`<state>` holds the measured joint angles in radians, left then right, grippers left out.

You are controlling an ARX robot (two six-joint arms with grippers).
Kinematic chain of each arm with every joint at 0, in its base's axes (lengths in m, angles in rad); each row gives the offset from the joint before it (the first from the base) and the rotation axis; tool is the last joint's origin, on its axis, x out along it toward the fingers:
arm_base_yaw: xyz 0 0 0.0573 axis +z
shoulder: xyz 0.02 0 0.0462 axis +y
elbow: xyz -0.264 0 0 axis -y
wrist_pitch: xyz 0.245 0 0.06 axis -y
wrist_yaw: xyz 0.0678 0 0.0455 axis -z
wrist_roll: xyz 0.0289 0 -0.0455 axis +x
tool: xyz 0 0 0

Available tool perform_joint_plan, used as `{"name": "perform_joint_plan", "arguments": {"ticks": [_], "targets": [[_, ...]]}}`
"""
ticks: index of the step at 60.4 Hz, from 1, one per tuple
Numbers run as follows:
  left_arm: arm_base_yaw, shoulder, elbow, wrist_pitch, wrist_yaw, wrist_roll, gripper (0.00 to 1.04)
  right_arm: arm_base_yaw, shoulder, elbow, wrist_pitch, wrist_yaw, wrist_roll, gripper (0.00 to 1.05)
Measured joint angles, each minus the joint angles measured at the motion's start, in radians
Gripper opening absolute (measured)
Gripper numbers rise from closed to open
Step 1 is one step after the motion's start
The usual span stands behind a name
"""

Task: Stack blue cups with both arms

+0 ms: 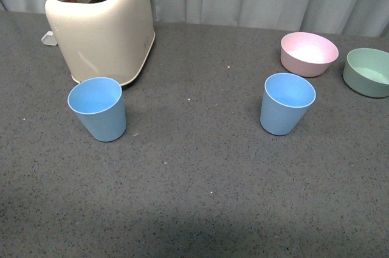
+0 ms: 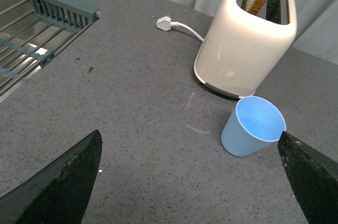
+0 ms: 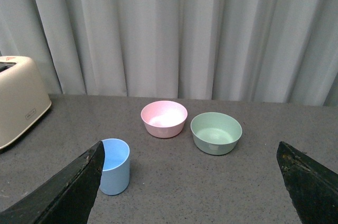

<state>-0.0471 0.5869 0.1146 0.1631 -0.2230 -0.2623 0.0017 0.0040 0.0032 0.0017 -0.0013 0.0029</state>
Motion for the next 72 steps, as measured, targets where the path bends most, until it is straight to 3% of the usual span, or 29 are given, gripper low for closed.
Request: {"name": "perform_joint_plan", "arguments": {"ticks": [10,16,31,52,72], "targets": [[-0.012,0.516,0.196,0.102,0.177,-0.043,0.98,0.0,0.0,0.0,0.0,0.0,0.0,0.95],[-0.027,0.763,0.33,0.129,0.222,-0.055,0.98,0.0,0.0,0.0,0.0,0.0,0.0,0.95],[-0.06,1.089,0.567,0.07,0.234,-0.05,0.98,0.0,0.0,0.0,0.0,0.0,0.0,0.95],[-0.067,1.275,0.715,-0.029,0.243,-0.048,0.98,0.0,0.0,0.0,0.0,0.0,0.0,0.95],[-0.066,1.339,0.779,-0.101,0.261,-0.074,0.45,0.0,0.0,0.0,0.0,0.0,0.0,0.95]]}}
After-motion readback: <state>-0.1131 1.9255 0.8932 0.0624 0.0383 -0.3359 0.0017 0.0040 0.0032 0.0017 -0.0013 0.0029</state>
